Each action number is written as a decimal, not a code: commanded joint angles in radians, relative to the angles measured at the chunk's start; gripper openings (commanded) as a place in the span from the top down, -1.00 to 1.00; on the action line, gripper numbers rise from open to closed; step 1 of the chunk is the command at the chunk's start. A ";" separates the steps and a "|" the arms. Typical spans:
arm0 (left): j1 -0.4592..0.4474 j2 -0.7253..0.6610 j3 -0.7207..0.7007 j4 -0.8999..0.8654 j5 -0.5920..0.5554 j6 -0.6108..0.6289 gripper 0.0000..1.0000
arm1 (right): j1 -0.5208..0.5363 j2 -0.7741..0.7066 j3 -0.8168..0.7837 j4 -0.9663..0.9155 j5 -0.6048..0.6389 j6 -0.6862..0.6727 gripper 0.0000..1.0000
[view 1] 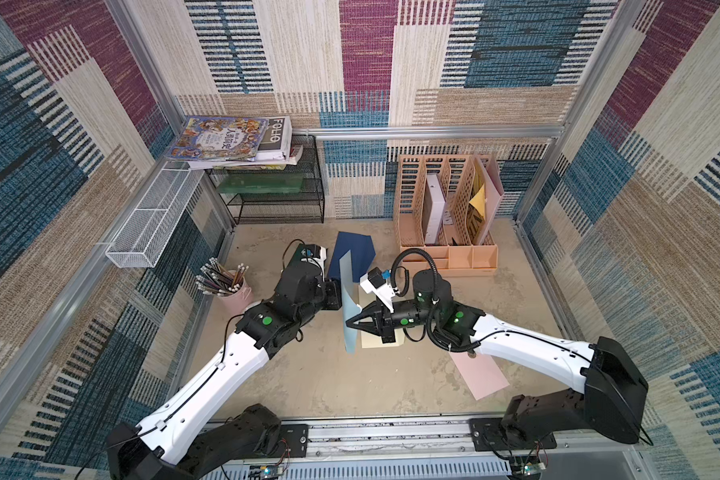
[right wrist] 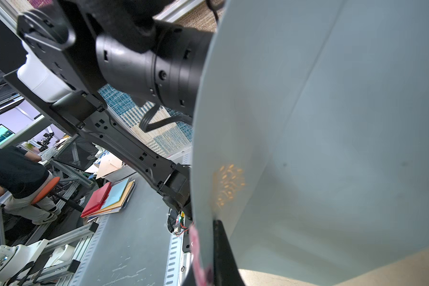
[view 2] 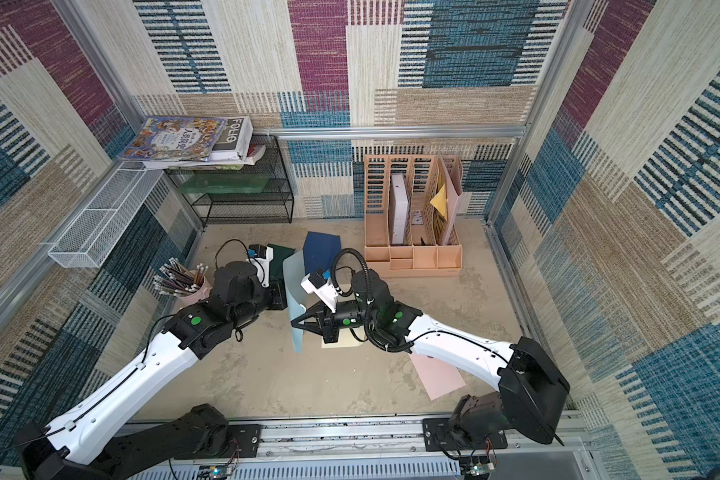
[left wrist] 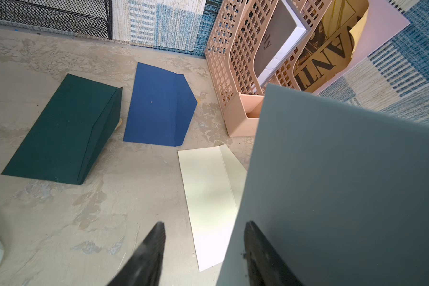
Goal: Open the envelope
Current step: Open the envelope flap on the envelope.
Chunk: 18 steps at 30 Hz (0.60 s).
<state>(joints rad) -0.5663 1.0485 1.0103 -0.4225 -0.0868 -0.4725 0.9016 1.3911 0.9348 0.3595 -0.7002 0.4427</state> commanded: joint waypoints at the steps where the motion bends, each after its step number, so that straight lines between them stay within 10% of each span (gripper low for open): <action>1: 0.005 -0.055 0.022 -0.085 -0.194 -0.033 -0.07 | -0.020 -0.018 0.009 0.008 0.034 0.009 1.00; 6: 0.028 -0.250 -0.014 -0.213 -0.433 -0.030 -0.08 | -0.091 -0.032 -0.005 -0.080 0.110 0.029 1.00; 18: 0.031 -0.369 -0.076 -0.217 -0.442 -0.020 -0.08 | -0.073 0.383 0.165 -0.095 0.089 0.158 1.00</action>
<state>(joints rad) -0.5381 0.6792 0.9386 -0.6399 -0.5091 -0.5007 0.8215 1.7084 1.0626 0.2977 -0.6140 0.5587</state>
